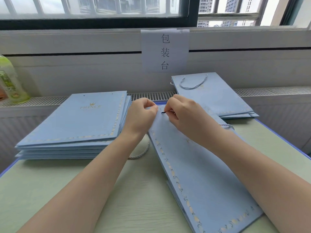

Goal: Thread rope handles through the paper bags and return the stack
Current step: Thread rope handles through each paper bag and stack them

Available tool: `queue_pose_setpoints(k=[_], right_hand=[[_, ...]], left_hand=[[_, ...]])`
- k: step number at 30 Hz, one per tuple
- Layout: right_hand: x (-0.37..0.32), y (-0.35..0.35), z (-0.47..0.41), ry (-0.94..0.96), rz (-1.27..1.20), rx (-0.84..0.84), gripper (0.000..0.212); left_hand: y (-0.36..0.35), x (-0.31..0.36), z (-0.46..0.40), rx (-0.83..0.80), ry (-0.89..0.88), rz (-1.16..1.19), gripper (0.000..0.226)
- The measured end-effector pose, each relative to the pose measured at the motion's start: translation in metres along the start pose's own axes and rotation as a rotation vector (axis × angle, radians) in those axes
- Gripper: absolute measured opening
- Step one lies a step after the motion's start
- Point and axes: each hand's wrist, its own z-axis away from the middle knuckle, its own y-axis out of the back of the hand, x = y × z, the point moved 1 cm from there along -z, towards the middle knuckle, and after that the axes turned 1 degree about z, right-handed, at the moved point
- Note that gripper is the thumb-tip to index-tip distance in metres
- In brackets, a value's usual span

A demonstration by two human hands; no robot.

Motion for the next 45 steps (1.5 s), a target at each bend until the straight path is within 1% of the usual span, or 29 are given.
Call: queue_pose_setpoints(k=[3, 7, 11, 14, 16, 18, 19, 22, 24, 28, 31, 34, 41, 43, 45], right_hand=[[-0.004, 0.004, -0.001, 0.016, 0.001, 0.016, 0.009], [-0.006, 0.008, -0.003, 0.024, -0.038, 0.020, 0.012], [-0.006, 0.006, -0.004, -0.031, -0.127, -0.012, 0.014], [-0.005, 0.008, -0.005, -0.113, -0.243, 0.015, 0.007], [-0.002, 0.011, -0.005, -0.187, -0.303, 0.021, 0.021], [0.004, 0.013, -0.006, -0.259, -0.344, -0.024, 0.037], [0.005, 0.014, -0.005, -0.277, -0.350, -0.050, 0.039], [0.006, 0.018, -0.005, -0.267, -0.355, -0.070, 0.031], [0.005, 0.020, -0.005, -0.289, -0.385, -0.091, 0.026], [0.003, 0.022, -0.006, -0.319, -0.439, -0.105, 0.024], [0.000, 0.023, -0.005, -0.318, -0.454, -0.105, 0.024], [0.000, 0.027, -0.005, -0.307, -0.488, -0.122, 0.023], [0.002, 0.028, -0.005, -0.316, -0.512, -0.107, 0.025], [0.003, 0.028, -0.004, -0.323, -0.525, -0.115, 0.025], [0.006, 0.027, -0.004, -0.315, -0.528, -0.142, 0.024]], left_hand=[[0.001, 0.001, 0.000, 0.029, -0.079, -0.042, 0.011], [0.000, 0.000, 0.001, 0.046, -0.127, -0.046, 0.009], [0.000, 0.004, 0.006, -0.011, -0.110, 0.070, 0.008], [0.002, 0.007, 0.007, -0.033, -0.087, 0.192, 0.011], [0.005, 0.008, 0.007, -0.043, -0.069, 0.276, 0.012], [0.007, 0.009, 0.007, -0.061, -0.062, 0.334, 0.010], [0.007, 0.010, 0.008, -0.069, -0.066, 0.351, 0.010], [0.010, 0.011, 0.008, -0.100, -0.110, 0.359, 0.015], [0.012, 0.013, 0.007, -0.152, -0.117, 0.352, 0.022], [0.015, 0.013, 0.002, -0.296, 0.007, 0.322, 0.043], [0.017, 0.014, 0.001, -0.303, 0.062, 0.325, 0.049], [0.017, 0.013, 0.001, -0.298, 0.092, 0.371, 0.050], [0.017, 0.011, 0.002, -0.403, 0.170, 0.484, 0.048], [0.017, 0.011, 0.002, -0.406, 0.184, 0.492, 0.049], [0.017, 0.011, 0.002, -0.375, 0.190, 0.489, 0.050]])
